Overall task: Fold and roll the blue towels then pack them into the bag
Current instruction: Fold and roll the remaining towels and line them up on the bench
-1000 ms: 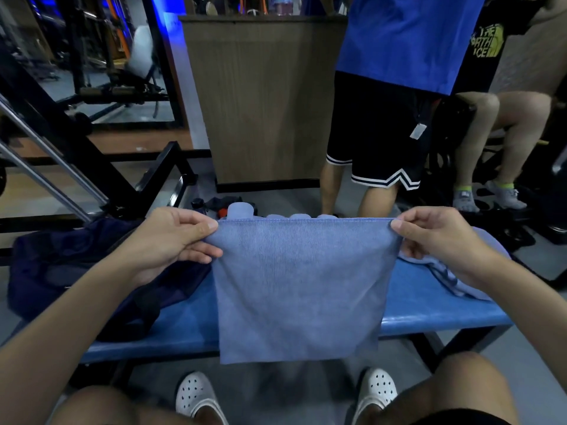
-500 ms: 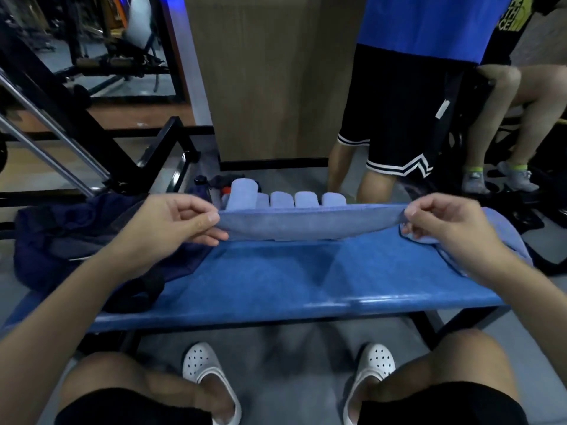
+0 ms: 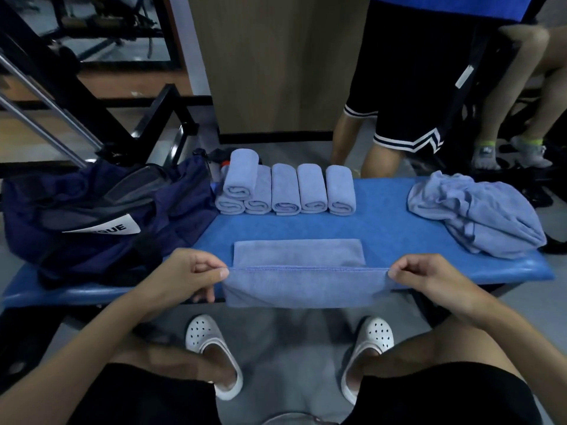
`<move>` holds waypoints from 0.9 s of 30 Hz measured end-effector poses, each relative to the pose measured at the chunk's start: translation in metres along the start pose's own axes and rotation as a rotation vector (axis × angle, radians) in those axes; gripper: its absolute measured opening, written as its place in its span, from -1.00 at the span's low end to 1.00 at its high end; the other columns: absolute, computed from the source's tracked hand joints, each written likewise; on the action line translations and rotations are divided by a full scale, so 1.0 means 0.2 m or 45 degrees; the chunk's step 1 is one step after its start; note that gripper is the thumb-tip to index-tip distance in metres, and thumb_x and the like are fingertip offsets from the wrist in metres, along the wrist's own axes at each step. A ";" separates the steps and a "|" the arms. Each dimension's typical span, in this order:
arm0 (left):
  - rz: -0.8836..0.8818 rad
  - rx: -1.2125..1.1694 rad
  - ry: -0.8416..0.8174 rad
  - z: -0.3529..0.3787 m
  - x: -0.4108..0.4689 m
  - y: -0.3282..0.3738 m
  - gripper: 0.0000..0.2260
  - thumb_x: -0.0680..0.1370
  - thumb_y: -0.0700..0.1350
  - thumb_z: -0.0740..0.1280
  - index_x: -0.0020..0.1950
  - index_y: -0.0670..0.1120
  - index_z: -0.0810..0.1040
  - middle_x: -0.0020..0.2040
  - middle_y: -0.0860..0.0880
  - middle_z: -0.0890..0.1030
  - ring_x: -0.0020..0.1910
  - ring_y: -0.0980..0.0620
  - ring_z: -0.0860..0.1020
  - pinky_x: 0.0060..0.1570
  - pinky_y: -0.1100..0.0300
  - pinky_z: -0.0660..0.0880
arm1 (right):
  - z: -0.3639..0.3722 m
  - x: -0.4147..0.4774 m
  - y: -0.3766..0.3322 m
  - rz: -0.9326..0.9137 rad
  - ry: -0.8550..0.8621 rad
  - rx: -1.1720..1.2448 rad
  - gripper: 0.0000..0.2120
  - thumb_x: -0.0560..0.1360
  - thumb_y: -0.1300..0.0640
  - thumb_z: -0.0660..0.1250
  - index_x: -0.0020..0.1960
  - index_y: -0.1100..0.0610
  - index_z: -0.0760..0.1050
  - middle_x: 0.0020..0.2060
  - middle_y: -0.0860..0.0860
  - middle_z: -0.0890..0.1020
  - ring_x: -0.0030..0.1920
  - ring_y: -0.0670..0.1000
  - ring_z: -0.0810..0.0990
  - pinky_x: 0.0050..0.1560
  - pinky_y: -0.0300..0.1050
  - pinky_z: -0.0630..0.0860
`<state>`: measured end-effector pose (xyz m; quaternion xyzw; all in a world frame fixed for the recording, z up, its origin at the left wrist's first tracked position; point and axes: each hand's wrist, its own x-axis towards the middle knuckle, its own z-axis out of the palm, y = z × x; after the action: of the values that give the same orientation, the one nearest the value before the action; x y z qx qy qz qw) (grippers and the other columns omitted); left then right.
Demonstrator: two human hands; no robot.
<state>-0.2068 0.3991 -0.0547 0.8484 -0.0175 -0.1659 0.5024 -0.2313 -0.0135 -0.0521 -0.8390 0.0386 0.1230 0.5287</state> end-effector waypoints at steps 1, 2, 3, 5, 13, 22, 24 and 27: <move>0.006 0.029 0.031 0.00 0.03 -0.01 -0.86 0.56 -0.20 0.41 -0.17 -0.02 0.68 -0.44 -0.13 0.61 -0.51 0.07 0.42 -0.46 0.28 0.35 | 0.01 0.03 0.01 -0.001 0.022 0.012 -0.86 0.53 0.22 0.38 -0.20 0.23 0.59 -0.37 -0.02 0.57 -0.34 -0.15 0.45 -0.31 -0.39 0.33; 0.010 0.040 0.066 0.00 0.07 -0.02 -0.84 0.55 -0.20 0.42 -0.20 -0.02 0.69 -0.46 -0.06 0.58 -0.50 0.11 0.41 -0.43 0.28 0.34 | 0.02 0.07 0.02 -0.002 0.050 0.026 -0.86 0.53 0.22 0.38 -0.20 0.21 0.58 -0.35 -0.01 0.58 -0.31 -0.13 0.46 -0.25 -0.33 0.35; 0.010 0.038 0.109 0.01 0.11 -0.02 -0.84 0.55 -0.21 0.42 -0.22 -0.04 0.70 -0.47 0.00 0.57 -0.50 0.16 0.41 -0.42 0.30 0.35 | 0.03 0.11 0.04 -0.004 0.084 0.040 -0.85 0.54 0.21 0.37 -0.21 0.20 0.58 -0.34 -0.02 0.59 -0.31 -0.13 0.47 -0.20 -0.27 0.36; 0.011 0.032 0.199 0.03 0.20 -0.04 -0.89 0.54 -0.23 0.42 -0.17 -0.12 0.70 -0.46 0.07 0.59 -0.50 0.25 0.44 -0.43 0.39 0.37 | 0.06 0.21 0.07 0.003 0.153 0.050 -0.84 0.55 0.21 0.36 -0.21 0.20 0.56 -0.35 -0.02 0.58 -0.36 -0.15 0.43 -0.21 -0.22 0.35; -0.113 -0.003 0.309 0.09 0.52 -0.17 -0.86 0.54 -0.17 0.43 -0.21 -0.15 0.67 -0.36 -0.14 0.60 -0.42 0.16 0.50 -0.33 0.28 0.51 | 0.18 0.55 0.20 0.031 0.378 -0.073 -0.81 0.56 0.20 0.33 -0.22 0.20 0.52 -0.42 0.01 0.50 -0.48 -0.19 0.39 -0.41 -0.37 0.33; -0.097 0.173 0.383 0.17 0.60 -0.24 -0.84 0.56 -0.14 0.40 -0.22 -0.11 0.63 -0.39 0.00 0.64 -0.41 0.14 0.58 -0.27 0.25 0.48 | 0.22 0.64 0.29 -0.007 0.456 -0.389 -0.81 0.56 0.08 0.33 -0.18 0.14 0.54 -0.40 -0.04 0.55 -0.32 -0.05 0.51 -0.32 -0.17 0.36; -0.093 0.177 0.419 0.18 0.61 -0.24 -0.83 0.56 -0.14 0.40 -0.23 -0.10 0.63 -0.39 0.02 0.64 -0.40 0.11 0.59 -0.25 0.18 0.50 | 0.23 0.65 0.29 -0.035 0.491 -0.448 -0.82 0.56 0.08 0.33 -0.16 0.15 0.55 -0.36 -0.03 0.59 -0.26 -0.02 0.55 -0.28 -0.14 0.41; -0.100 0.202 0.430 0.18 0.61 -0.24 -0.81 0.57 -0.11 0.40 -0.25 -0.08 0.62 -0.38 -0.01 0.64 -0.39 0.06 0.59 -0.22 0.09 0.52 | 0.24 0.66 0.29 -0.029 0.522 -0.499 -0.83 0.56 0.06 0.33 -0.14 0.14 0.55 -0.33 -0.02 0.61 -0.24 0.03 0.57 -0.21 -0.03 0.49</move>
<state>-0.1098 0.3686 -0.1446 0.9011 0.0873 -0.0387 0.4231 -0.1228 0.0120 -0.1560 -0.9330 0.1108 -0.0500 0.3388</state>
